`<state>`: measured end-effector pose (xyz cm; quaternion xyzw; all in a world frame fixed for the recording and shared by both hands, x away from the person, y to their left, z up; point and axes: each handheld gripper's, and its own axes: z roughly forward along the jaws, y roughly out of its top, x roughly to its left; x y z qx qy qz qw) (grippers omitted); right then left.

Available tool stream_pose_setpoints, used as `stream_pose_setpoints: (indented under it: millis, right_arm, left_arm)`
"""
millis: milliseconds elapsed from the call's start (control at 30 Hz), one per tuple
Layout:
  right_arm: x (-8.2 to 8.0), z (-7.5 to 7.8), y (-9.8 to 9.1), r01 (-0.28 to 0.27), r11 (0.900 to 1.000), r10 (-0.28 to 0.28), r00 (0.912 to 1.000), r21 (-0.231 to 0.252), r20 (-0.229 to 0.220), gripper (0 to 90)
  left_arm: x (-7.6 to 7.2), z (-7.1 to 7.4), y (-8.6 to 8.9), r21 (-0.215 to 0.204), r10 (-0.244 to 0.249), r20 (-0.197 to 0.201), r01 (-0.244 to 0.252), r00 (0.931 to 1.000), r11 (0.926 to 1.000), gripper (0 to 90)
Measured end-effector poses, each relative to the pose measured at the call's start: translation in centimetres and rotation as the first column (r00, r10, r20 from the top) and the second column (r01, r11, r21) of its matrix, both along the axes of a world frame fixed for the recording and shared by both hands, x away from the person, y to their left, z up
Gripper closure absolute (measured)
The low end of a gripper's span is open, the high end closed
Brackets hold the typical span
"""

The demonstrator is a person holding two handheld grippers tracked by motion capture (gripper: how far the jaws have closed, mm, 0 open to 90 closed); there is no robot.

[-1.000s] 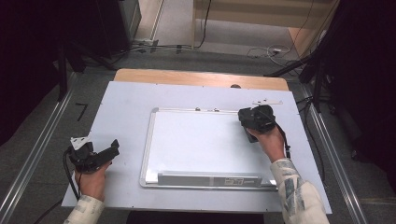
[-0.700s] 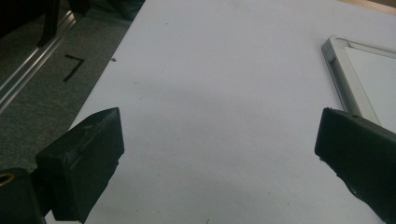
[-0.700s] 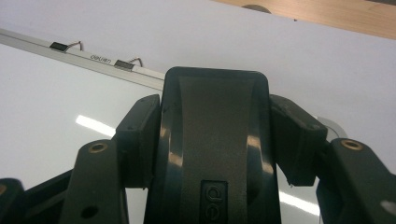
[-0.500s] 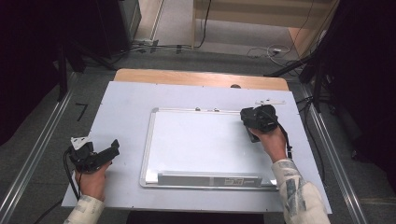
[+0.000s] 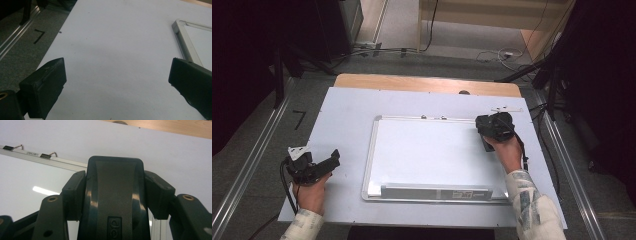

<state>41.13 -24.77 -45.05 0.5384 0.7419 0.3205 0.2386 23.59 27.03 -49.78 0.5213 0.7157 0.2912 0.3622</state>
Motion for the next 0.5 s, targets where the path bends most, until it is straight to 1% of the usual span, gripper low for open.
stream_pose_setpoints:
  millis: [167, 333, 500]
  right_arm:
    - [0.2, -0.3, -0.2, 0.02, 0.9997, -0.02, 0.9998, -0.01, -0.002, 37.8]
    - [0.5, -0.7, -0.3, 0.063, 0.9979, -0.063, 0.998, -0.017, -0.011, 37.8]
    - [0.8, -1.1, 0.0, 0.088, 0.9959, -0.088, 0.9959, -0.019, -0.017, 37.8]
  left_arm:
    - [0.0, 0.0, 0.0, -0.001, 0.001, 0.0, -0.001, 1.0, 1.0, 1.4]
    - [0.0, 0.0, 0.0, -0.002, 0.001, 0.0, -0.001, 1.0, 1.0, 1.4]
    - [0.0, 0.0, 0.1, -0.002, 0.002, 0.001, -0.002, 1.0, 1.0, 1.4]
